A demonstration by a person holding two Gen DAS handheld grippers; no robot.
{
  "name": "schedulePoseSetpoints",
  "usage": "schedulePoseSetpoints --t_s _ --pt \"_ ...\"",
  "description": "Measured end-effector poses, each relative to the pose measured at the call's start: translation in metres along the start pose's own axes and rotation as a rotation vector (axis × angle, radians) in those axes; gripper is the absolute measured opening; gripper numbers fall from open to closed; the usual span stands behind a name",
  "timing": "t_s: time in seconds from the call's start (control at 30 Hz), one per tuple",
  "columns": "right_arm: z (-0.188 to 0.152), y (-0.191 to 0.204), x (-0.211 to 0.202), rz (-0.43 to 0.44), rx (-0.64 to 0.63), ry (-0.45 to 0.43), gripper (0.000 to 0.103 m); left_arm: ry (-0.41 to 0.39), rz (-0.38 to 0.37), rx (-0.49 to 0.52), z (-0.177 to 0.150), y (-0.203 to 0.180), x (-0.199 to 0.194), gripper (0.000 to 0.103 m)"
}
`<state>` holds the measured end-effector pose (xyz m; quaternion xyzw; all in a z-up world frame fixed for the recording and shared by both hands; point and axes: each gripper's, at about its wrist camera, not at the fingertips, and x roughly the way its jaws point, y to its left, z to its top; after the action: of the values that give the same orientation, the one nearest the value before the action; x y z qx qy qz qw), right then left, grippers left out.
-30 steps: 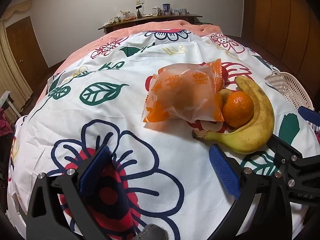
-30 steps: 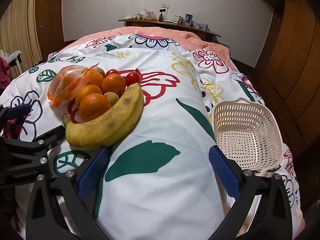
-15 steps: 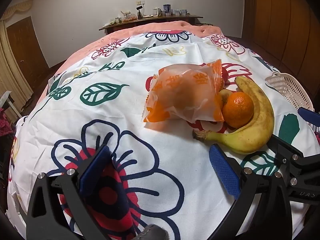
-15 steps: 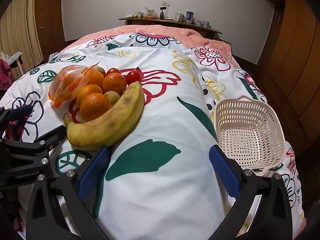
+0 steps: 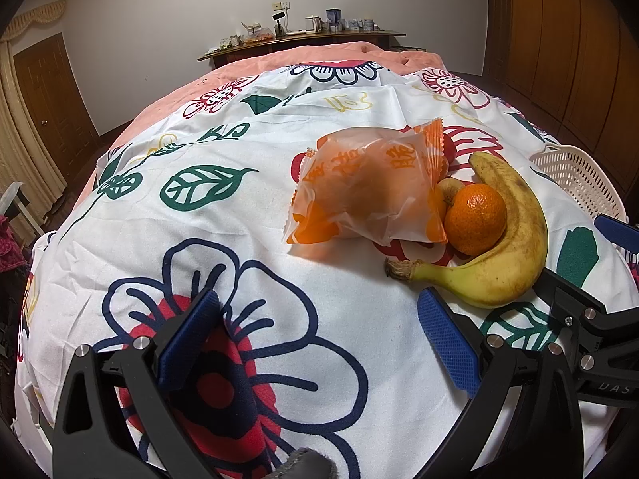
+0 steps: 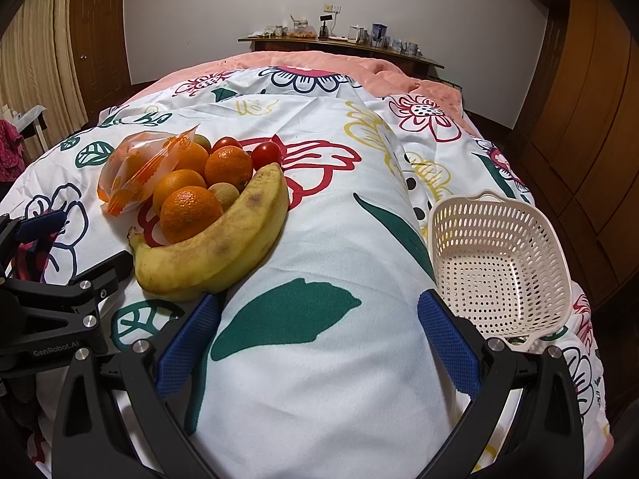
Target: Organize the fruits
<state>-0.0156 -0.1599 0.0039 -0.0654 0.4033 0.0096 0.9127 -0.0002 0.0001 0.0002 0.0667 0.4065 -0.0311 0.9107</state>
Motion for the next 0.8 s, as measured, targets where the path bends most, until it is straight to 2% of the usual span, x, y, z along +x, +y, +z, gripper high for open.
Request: schedulePoseSetpoints --t_s 0.8 --pt "0.0054 -0.0072 -0.0002 0.097 -0.044 0.076 0.098 0.007 0.007 0.011 0.0009 -0.0015 0.0064 0.101"
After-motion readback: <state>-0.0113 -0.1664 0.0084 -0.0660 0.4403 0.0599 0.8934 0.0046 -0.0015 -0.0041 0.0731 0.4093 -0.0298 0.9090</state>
